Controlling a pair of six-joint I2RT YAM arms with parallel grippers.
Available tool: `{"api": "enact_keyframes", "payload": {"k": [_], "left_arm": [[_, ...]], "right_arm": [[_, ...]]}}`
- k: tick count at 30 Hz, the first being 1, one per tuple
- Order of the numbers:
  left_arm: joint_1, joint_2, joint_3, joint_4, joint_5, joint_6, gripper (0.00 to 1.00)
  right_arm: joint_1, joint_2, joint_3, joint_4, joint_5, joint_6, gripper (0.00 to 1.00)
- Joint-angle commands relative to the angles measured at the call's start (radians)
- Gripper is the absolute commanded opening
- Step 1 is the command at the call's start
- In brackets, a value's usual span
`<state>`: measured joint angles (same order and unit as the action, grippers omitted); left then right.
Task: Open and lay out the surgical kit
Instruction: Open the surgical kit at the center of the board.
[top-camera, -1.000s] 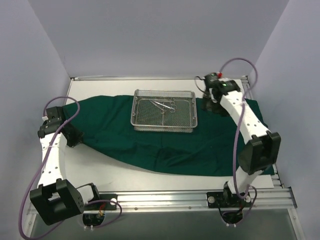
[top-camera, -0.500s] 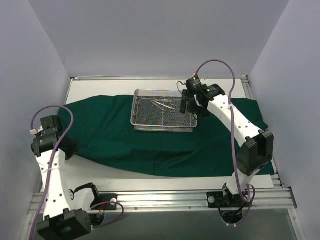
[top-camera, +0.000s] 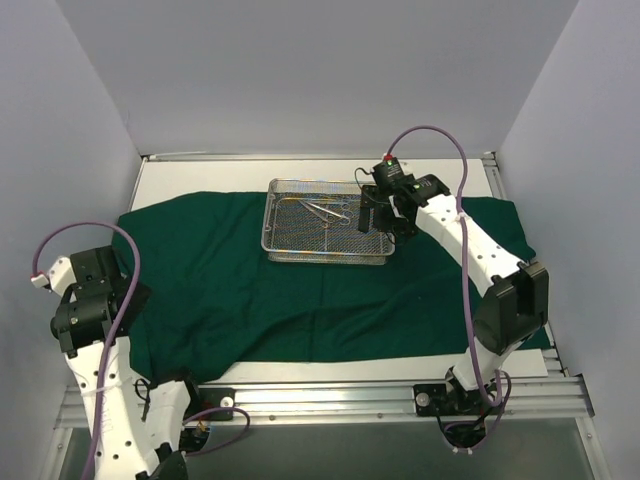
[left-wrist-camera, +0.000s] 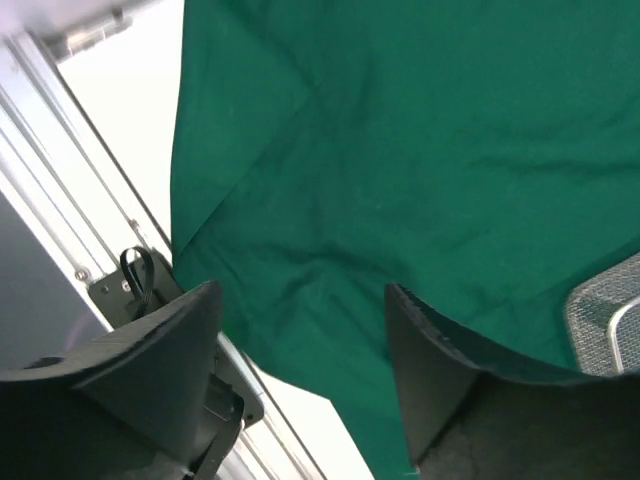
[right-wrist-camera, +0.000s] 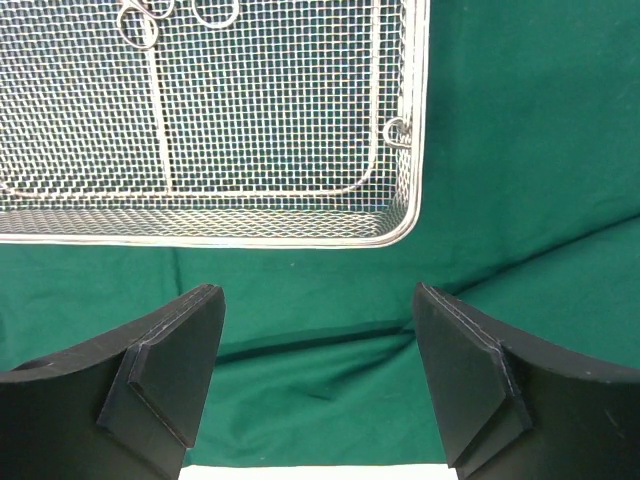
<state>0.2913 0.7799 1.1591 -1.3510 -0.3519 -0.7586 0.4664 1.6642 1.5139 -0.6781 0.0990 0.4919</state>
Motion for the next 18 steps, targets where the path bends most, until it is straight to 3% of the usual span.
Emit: {"api": "enact_keyframes", "payload": {"k": [1,6,11,16,18], "left_arm": [[-0.018,0.011,0.105,-0.155,-0.065,0.011,0.76],[-0.02,0.109,0.033,-0.044,0.12,0.045,0.97],[0.008,0.218,-0.039,0.055,0.186,0.005,0.97],[0.031,0.427,0.011,0.128,0.045,0.121,1.0],[0.029,0.578,0.068,0.127,0.021,0.18,0.93]], "right_arm": [[0.005,-0.052,0.008,-0.001,-0.019,-0.016,0.77],[0.005,-0.055,0.028,-0.011,-0.007,-0.033,0.77],[-0.002,-0.043,0.063,-0.009,-0.068,-0.03,0.77],[-0.012,-0.038,0.104,-0.018,-0.093,-0.033,0.77],[-0.021,-0.031,0.112,-0.012,-0.145,-0.03,0.77]]}}
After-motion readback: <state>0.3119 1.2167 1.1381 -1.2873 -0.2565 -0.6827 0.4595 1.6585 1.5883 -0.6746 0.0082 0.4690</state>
